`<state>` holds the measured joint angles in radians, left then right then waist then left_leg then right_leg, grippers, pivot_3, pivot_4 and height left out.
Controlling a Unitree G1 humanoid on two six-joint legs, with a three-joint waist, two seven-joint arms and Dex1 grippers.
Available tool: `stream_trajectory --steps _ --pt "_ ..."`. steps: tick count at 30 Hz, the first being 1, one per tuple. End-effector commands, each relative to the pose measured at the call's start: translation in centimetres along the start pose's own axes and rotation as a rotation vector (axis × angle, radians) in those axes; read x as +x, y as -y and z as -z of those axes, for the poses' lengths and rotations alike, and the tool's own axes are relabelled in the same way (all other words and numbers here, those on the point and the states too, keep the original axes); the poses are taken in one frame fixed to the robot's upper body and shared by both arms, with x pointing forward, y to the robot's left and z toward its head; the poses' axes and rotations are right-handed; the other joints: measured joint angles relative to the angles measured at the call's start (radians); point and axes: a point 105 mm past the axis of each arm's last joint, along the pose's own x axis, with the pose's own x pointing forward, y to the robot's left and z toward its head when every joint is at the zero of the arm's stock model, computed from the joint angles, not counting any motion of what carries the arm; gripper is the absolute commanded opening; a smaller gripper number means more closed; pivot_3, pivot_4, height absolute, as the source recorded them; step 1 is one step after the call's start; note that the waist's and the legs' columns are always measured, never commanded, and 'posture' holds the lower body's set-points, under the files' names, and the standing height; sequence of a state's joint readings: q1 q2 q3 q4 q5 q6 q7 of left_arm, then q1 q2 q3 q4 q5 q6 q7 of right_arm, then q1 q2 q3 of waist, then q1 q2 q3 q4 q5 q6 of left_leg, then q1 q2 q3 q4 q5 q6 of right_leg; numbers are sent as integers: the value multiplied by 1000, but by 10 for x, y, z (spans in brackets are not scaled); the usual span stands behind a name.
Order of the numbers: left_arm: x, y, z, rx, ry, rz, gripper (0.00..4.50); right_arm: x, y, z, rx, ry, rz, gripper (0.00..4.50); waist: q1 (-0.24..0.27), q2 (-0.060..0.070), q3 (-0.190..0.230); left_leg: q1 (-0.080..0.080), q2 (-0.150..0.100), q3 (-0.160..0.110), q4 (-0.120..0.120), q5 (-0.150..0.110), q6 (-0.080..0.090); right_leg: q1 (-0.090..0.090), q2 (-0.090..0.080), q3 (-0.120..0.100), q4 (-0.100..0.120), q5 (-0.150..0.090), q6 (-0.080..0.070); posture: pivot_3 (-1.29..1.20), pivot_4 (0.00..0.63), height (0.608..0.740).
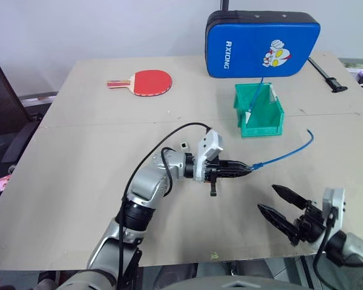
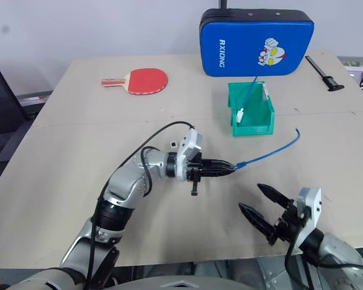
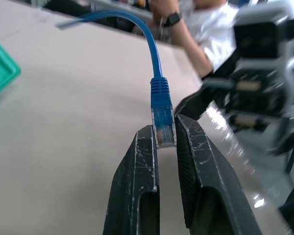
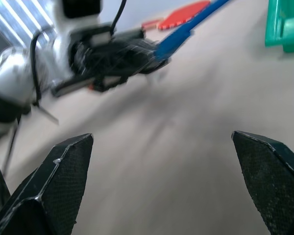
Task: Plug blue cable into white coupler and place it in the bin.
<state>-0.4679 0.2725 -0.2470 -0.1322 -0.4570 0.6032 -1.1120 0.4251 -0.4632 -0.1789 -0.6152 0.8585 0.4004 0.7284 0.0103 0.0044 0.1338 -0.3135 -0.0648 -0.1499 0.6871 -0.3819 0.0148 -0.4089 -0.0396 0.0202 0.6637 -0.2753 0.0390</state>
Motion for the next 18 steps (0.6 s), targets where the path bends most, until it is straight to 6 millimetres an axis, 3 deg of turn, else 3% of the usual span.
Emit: stream_trajectory --steps 1,7,15,18 --pt "-4 13 -13 5 48 39 37 15 -10 -20 43 69 -63 4500 2 0 0 0 0 0 0 0 0 0 0 0 0 0 0 0 150 740" --pt "-4 16 -16 -10 69 22 37 40 -20 -36 142 89 -195 4500 -1 0 0 -1 0 -1 0 0 0 0 0 -1 -1 0 0 0 150 740" --pt "-1 26 -23 -86 130 55 37 47 -30 -36 190 42 -310 4500 2 -1 0 -1 0 -3 0 0 0 0 0 -2 -2 0 0 0 150 740" --pt "-2 30 -23 -110 137 69 0 47 -30 -41 200 63 -323 3756 1 -1 0 -1 0 -3 0 0 0 0 0 -3 -1 0 0 0 150 740"
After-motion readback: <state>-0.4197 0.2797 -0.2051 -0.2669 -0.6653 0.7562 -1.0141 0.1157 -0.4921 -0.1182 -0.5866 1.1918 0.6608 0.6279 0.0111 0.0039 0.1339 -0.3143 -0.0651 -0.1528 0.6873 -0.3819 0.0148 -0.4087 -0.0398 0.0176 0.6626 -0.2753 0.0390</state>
